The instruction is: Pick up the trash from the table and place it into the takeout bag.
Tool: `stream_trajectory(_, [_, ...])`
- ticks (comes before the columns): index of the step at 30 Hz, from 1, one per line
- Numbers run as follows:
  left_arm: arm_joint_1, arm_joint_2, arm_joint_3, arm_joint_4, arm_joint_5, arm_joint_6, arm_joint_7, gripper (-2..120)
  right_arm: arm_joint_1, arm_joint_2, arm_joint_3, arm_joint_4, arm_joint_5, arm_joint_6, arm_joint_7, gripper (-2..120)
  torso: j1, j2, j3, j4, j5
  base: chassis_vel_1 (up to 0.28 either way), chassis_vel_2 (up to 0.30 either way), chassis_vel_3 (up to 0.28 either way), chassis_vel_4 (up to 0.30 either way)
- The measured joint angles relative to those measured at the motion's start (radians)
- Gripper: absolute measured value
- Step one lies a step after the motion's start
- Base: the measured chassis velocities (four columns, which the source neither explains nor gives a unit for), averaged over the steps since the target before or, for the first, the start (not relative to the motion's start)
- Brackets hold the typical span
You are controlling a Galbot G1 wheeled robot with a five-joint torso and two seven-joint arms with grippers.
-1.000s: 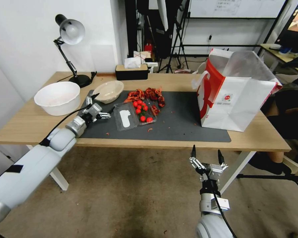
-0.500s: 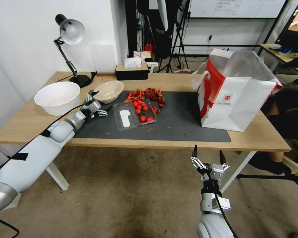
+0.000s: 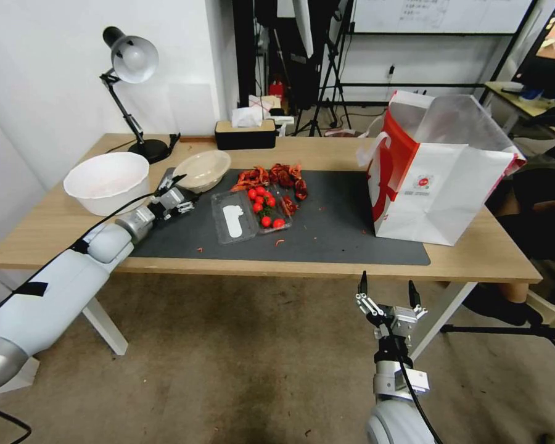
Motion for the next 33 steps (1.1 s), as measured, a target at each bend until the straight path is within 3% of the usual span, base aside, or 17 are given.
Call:
stream_trajectory(3, [-0.012,0.004,0.006,0.013,0.001,0.000,0.009,27,0.000,0.001,-0.001,0.000,0.000,0.000,0.000,100,0.000,0.000,0.000,-0.0001,0.0000,0.000,0.000,0.000,0.000])
stream_trajectory(11, [-0.014,0.018,0.010,0.024,0.006,0.000,0.023,2,-0.004,0.000,-0.001,0.001,-0.001,0.002,0.000,100,0.000,0.000,0.000,0.0000,0.0000,0.000,0.000,0.000,0.000])
stream_trajectory(33, [-0.027,0.005,-0.013,0.030,0.030,-0.033,0.022,0,-0.009,0.003,-0.002,0.001,-0.006,0.007,0.001,100,0.000,0.000,0.000,-0.0001,-0.0002,0.000,0.000,0.000,0.000])
